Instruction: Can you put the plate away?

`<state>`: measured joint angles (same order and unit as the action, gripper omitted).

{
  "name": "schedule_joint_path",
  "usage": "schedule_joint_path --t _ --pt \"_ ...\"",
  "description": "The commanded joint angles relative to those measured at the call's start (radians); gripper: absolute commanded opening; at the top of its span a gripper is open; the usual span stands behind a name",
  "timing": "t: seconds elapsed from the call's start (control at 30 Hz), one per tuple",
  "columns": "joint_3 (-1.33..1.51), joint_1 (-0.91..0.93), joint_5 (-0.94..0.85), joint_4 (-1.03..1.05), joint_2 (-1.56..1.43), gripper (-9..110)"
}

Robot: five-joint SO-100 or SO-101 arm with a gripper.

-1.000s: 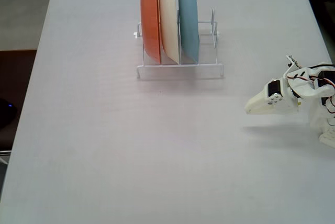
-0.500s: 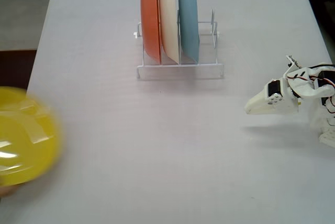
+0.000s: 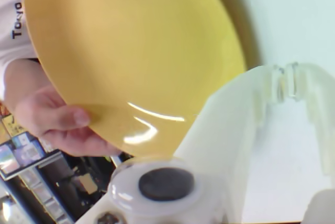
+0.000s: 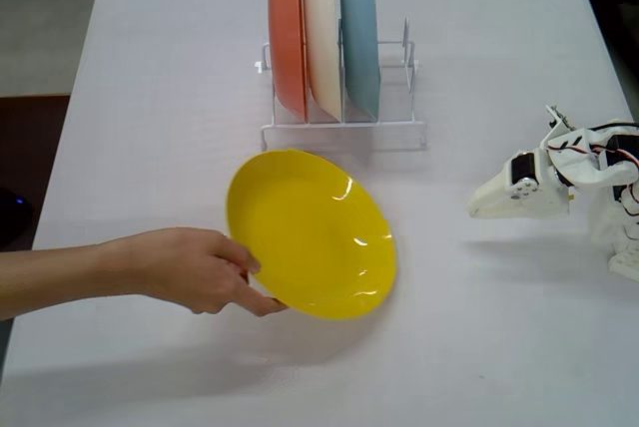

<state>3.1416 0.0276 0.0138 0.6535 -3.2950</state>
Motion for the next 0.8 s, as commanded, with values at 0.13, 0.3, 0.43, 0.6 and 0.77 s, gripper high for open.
schedule_joint_path --t 0.13,0.3,0.43,0.6,0.77 --pt "-0.005 0.003 0.02 -0.011 -0.017 0" --pt "-0.098 0.006 0.012 0.028 -0.017 -1" --pt "-0.275 0.025 0.018 0.074 0.055 -1" --pt "-0.554 0.035 0.003 0.075 0.344 -1" --pt "-0.882 0.04 -0.043 0.054 0.738 -1"
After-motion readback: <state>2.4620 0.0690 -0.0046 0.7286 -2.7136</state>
